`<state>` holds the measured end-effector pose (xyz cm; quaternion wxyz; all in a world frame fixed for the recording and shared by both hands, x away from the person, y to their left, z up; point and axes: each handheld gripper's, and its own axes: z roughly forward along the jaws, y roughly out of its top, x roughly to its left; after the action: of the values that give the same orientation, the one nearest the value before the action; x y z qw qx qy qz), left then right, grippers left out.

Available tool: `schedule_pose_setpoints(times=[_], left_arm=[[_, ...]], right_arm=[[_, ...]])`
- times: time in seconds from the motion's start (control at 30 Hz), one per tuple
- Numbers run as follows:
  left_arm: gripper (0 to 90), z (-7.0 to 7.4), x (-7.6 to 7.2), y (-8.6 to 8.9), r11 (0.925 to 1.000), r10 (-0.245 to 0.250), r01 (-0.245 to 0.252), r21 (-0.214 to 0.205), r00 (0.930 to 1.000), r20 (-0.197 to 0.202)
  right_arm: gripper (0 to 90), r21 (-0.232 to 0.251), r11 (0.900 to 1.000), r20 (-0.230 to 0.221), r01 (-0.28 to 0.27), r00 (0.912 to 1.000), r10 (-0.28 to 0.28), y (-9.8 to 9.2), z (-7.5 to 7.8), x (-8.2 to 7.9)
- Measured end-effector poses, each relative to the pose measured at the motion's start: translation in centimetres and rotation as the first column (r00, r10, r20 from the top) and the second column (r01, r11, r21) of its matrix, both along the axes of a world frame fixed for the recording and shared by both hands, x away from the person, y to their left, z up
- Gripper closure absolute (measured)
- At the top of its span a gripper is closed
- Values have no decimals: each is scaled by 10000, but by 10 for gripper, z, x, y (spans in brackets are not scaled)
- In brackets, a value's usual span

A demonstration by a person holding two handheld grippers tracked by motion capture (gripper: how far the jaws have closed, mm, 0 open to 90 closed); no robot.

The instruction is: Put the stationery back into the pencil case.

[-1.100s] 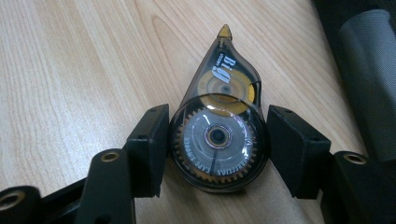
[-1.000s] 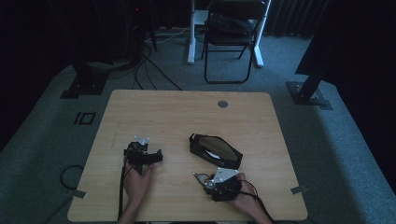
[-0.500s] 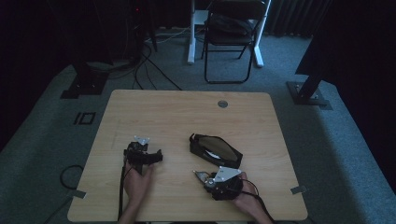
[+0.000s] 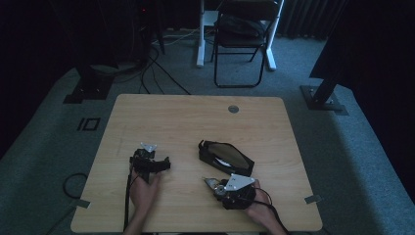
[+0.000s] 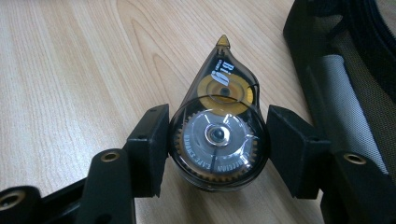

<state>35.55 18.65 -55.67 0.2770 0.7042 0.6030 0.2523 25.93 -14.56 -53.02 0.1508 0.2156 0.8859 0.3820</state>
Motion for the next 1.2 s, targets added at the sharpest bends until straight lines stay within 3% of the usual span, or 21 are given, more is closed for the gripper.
schedule_pose_setpoints(times=[1.2], left_arm=[[22, 0, 0, 0, 10000, 12, -12, -13, 10000, 15]], right_arm=[[415, 418, 9991, 537, -81, 9985, 59, -1, 23, -5]])
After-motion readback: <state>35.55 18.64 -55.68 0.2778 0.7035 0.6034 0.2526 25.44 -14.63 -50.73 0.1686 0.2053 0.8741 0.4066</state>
